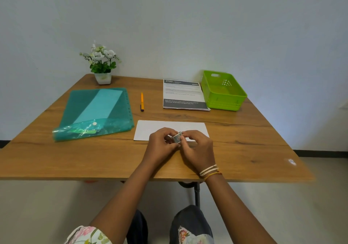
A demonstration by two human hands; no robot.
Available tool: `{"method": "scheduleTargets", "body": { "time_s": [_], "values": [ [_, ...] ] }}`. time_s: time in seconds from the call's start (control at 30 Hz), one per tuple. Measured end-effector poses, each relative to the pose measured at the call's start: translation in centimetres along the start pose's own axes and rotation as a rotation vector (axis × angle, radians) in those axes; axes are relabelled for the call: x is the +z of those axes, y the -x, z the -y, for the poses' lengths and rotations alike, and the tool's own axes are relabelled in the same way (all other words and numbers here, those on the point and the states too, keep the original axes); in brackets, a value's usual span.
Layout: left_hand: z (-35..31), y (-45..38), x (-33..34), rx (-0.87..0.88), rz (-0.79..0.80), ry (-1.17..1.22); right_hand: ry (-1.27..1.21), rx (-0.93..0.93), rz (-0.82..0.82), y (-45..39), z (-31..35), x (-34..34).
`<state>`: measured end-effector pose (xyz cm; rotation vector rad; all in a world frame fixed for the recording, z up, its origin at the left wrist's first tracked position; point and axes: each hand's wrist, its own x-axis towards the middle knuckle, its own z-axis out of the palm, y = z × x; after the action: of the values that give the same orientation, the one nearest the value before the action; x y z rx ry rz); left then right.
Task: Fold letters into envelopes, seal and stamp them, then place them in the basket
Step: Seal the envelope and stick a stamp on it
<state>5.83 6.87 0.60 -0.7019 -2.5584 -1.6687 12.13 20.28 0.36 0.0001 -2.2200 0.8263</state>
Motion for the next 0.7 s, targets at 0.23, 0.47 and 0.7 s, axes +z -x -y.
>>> {"method": "scheduleTargets", "body": {
  "time_s": [0.23,0.47,0.7],
  "values": [
    [0.0,0.0,-0.3,-0.025,-0.013,-0.026,-0.319,0.420,-0.069,-0.8,-0.2,-0.3],
    [0.3,0.1,0.0,-0.021,-0.038,-0.032,-0.568,0.603,-0.205,-1.0,-0.9,-0.9],
    [0.5,-1.7,0.3,-0.007,-0.115,-0.083,-0.702,0.727,-0.252,-0.9,-1.6,-0.9]
  ]
}}
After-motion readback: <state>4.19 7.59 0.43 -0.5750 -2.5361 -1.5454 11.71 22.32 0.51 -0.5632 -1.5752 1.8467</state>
